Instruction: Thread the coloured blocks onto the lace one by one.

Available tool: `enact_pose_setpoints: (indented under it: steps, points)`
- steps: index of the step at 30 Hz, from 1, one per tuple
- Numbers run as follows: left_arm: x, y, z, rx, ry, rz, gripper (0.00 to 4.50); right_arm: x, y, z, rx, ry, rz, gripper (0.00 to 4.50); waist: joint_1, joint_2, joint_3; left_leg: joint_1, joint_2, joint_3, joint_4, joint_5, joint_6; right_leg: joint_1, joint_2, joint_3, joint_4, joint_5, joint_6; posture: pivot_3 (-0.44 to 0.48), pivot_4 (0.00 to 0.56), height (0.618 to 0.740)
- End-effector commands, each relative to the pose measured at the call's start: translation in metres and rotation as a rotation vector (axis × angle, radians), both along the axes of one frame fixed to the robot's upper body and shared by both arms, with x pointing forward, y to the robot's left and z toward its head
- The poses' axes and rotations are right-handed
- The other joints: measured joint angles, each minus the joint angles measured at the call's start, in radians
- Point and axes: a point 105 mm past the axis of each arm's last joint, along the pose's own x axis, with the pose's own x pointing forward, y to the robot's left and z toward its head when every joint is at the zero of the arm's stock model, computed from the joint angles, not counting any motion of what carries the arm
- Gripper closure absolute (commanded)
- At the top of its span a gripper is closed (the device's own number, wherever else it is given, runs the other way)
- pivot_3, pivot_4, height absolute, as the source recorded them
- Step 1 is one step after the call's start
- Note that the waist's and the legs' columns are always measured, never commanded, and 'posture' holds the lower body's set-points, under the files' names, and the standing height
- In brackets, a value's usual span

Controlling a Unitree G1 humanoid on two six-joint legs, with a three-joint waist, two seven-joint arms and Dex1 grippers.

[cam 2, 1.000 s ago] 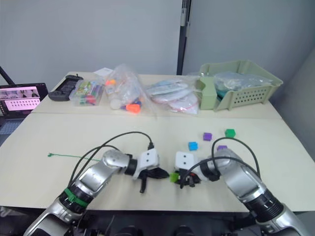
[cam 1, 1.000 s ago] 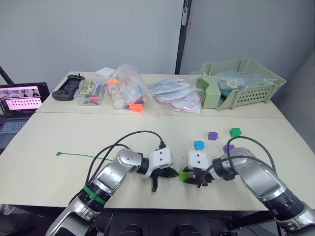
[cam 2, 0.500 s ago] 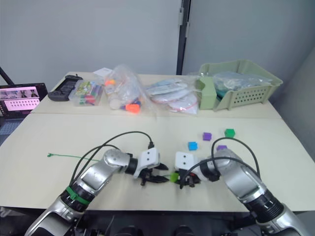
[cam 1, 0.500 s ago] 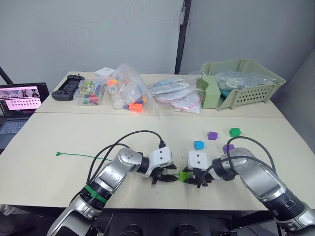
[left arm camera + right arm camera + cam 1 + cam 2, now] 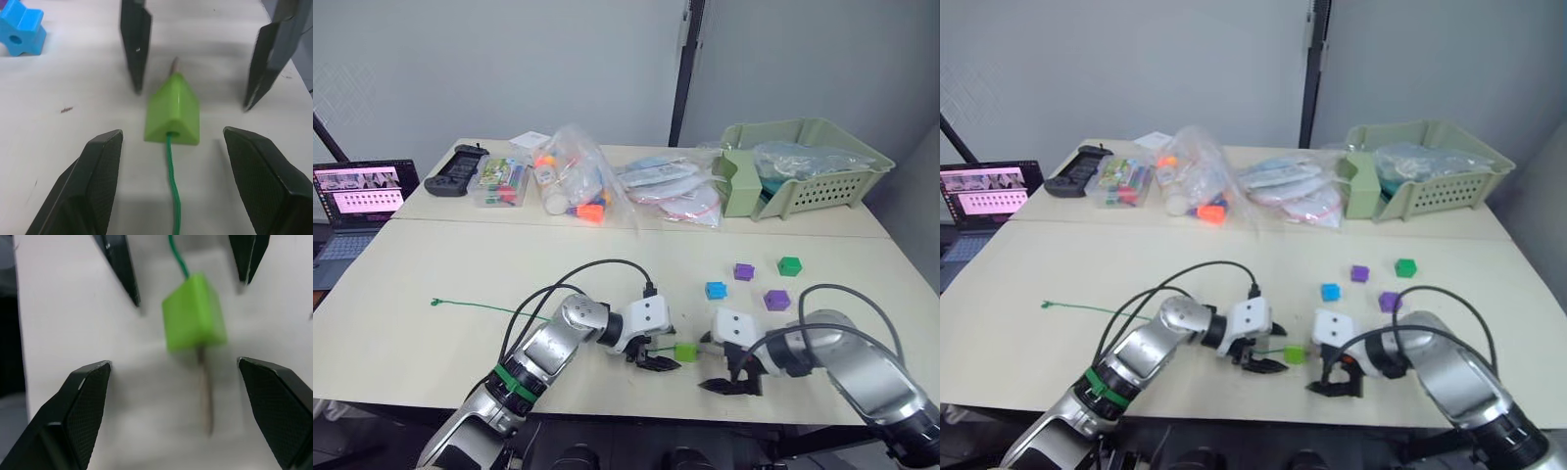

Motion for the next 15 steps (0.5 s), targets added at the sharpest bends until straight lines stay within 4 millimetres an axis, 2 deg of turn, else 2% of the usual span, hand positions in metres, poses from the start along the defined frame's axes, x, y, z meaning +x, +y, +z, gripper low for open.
enact_pose_setpoints:
  steps: [1,11,15]
  points:
    - [0.003,-0.010,0.005,0.007,-0.031,-0.013,1.04,0.000,-0.003,0.005,0.026,-0.037,-0.003,0.06,-0.002,0.000,0.000,0.000,0.000,0.000,0.000,0.000,0.000,0.000,0.000,0.000,0.000,0.000,0.000,0.000,0.150,0.740]
    - [0.001,-0.009,-0.016,0.152,-0.005,-0.016,1.04,0.012,-0.004,0.003,0.067,-0.061,-0.040,0.06,-0.018,0.000,0.000,0.001,0.000,0.000,0.000,0.000,0.000,0.001,0.001,0.000,0.001,0.000,0.000,0.000,0.150,0.740]
    - [-0.001,-0.009,-0.019,0.162,0.016,-0.013,2.19,0.012,-0.003,0.004,0.073,-0.058,-0.036,0.00,-0.019,0.000,0.000,0.003,0.000,0.000,0.000,0.000,0.000,0.003,0.001,0.000,0.001,0.000,0.000,0.000,0.150,0.740]
